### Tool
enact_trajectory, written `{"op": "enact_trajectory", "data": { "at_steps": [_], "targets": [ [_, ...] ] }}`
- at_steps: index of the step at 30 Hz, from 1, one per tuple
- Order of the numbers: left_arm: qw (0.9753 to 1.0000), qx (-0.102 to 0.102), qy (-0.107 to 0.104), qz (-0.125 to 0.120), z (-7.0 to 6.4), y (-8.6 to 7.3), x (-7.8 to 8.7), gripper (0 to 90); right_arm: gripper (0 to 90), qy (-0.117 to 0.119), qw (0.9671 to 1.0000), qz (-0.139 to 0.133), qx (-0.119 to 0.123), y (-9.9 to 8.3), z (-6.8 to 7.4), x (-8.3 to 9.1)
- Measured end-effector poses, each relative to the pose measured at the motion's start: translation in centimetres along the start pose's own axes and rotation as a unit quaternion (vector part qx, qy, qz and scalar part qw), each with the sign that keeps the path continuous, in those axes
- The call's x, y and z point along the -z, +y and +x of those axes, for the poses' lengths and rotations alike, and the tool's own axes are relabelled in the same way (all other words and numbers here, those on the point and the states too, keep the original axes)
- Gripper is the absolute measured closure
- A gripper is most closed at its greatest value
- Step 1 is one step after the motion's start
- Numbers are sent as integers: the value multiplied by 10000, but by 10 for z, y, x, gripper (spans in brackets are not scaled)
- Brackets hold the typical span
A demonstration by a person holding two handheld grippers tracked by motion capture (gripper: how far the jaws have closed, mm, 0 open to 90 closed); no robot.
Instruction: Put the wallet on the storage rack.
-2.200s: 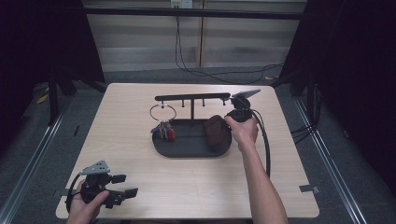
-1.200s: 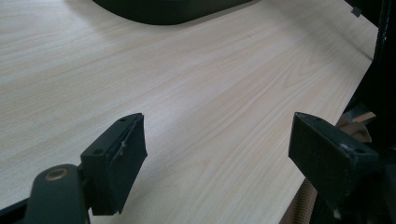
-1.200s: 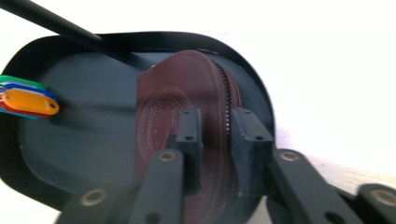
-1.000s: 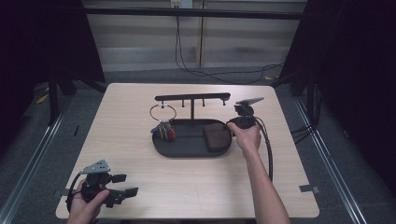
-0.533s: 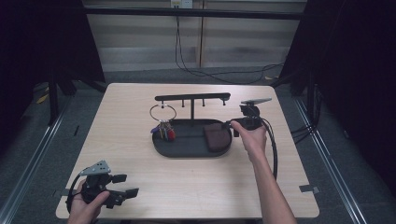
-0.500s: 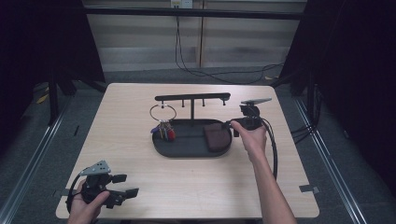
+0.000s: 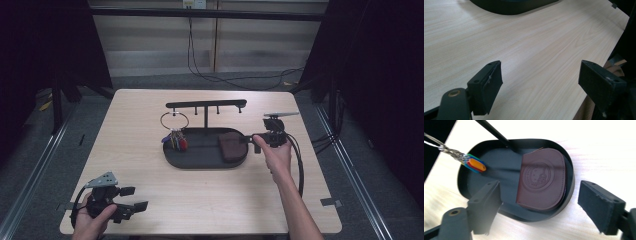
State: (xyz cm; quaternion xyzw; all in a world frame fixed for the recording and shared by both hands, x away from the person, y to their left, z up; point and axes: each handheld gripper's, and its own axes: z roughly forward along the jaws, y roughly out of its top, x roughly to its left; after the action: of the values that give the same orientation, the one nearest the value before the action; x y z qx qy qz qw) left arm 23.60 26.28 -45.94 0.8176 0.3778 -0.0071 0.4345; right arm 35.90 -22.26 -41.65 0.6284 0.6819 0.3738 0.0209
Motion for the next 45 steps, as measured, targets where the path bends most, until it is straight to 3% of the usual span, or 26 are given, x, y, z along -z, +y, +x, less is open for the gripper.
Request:
{"op": "enact_trajectory", "data": {
  "at_steps": [11, 16, 20, 28, 37, 45],
  "targets": [
    [10000, 31, 3, -9, 0, 0, 0, 191, 188, 123, 9997, -147, 128, -25, -5, 11],
    [10000, 32, 14, -12, 1, -1, 1, 191, 207, -63, 9991, -230, 346, -37, -6, 18],
    [10000, 30, 19, -7, 1, 0, 0, 191, 195, 80, 9988, -301, 374, -50, -8, 25],
    [10000, 53, 41, 2, 1, -1, -1, 191, 192, 79, 9990, -246, 365, -78, -18, 32],
    [10000, 53, 36, -9, 0, -1, 0, 191, 199, -282, 9971, -358, 609, -105, -20, 46],
    [10000, -10, -7, 19, -5, -1, -1, 191, 206, -429, 9963, -392, 629, -131, -22, 54]
  ]
}}
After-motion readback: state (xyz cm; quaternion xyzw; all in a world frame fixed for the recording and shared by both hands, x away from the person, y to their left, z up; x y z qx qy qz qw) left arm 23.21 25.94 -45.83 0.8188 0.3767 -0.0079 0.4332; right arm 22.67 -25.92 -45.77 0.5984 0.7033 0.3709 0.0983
